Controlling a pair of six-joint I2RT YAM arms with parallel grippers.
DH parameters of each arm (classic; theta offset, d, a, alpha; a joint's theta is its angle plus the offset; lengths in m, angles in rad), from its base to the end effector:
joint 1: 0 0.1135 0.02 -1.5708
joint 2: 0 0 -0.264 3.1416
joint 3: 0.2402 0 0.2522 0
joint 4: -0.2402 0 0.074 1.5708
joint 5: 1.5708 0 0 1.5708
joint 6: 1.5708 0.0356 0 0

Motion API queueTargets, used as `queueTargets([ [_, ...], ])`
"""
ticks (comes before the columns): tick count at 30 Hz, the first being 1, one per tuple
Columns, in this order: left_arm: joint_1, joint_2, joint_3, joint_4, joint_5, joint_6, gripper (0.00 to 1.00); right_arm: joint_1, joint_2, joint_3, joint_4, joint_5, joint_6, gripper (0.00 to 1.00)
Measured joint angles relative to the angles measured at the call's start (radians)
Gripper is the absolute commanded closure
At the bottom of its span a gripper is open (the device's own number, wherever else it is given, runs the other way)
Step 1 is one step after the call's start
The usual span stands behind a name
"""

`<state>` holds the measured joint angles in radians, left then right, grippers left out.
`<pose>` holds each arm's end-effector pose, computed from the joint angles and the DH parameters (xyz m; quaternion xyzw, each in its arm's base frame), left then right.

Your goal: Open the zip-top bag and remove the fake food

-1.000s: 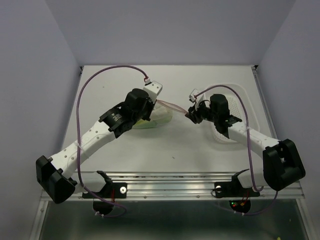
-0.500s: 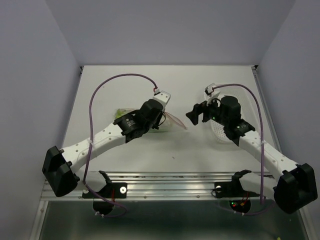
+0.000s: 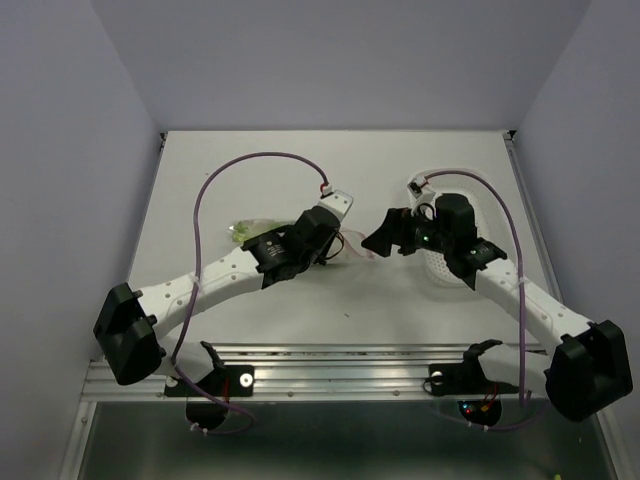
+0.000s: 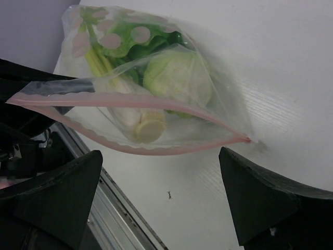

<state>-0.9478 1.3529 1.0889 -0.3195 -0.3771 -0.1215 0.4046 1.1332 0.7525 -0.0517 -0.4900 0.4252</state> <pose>0.1883 -0.2396 0.3063 0.2660 0.8279 -0.0951 0.4846 0.2265 0.1152 0.2731 -0.1223 0.8185 0.3977 0.3961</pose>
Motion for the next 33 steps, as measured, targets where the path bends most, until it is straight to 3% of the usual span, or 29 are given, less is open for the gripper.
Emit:
queueTargets([
  [16, -0.038, 0.0, 0.0, -0.001, -0.018, -0.004, 1.0, 0.016, 0.133, -0.03, 0.161, -0.101, 0.168, 0.03],
  [33, -0.055, 0.0, 0.0, -0.003, -0.018, -0.01, 1.0, 0.079, 0.256, -0.03, 0.3, -0.148, 0.195, 0.07],
])
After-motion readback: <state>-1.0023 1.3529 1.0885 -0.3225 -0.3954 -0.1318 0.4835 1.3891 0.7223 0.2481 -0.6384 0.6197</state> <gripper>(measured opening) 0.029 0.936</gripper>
